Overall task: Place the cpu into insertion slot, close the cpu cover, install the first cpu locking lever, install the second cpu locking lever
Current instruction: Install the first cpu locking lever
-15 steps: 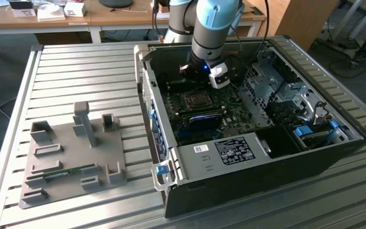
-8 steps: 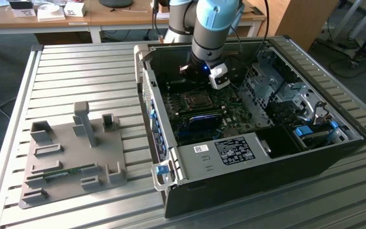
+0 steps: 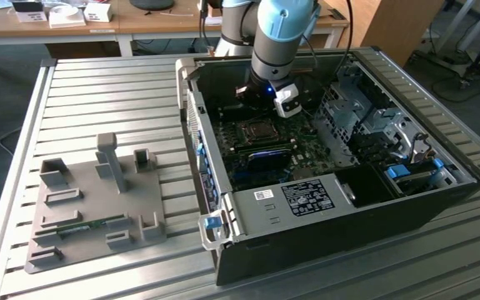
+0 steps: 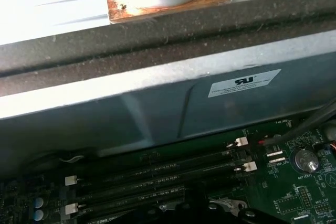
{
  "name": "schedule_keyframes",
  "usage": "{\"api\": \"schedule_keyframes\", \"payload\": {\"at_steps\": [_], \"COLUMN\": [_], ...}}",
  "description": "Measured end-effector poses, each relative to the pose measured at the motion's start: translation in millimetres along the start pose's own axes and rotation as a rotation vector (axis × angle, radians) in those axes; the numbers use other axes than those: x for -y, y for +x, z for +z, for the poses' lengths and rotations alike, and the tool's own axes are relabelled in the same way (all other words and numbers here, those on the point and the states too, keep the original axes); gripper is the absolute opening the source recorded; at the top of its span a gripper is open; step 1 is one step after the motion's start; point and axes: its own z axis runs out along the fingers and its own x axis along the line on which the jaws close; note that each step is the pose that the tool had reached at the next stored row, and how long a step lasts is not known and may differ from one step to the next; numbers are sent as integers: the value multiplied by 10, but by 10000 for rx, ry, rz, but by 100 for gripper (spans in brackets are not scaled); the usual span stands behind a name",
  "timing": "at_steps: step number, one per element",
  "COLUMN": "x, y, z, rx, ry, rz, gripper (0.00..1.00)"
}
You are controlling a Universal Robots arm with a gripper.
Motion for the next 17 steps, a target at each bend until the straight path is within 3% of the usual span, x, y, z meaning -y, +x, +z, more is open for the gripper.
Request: {"api": "schedule_keyframes", "payload": {"at_steps": [8,15,17], "x": [-5,-3,-3], "y": [1,3,3], "z": [6,21,22], "rx": [10,83,88], "ry": [40,284,301], "rz": [-7,-48,-50], "gripper": [11,11,11]}}
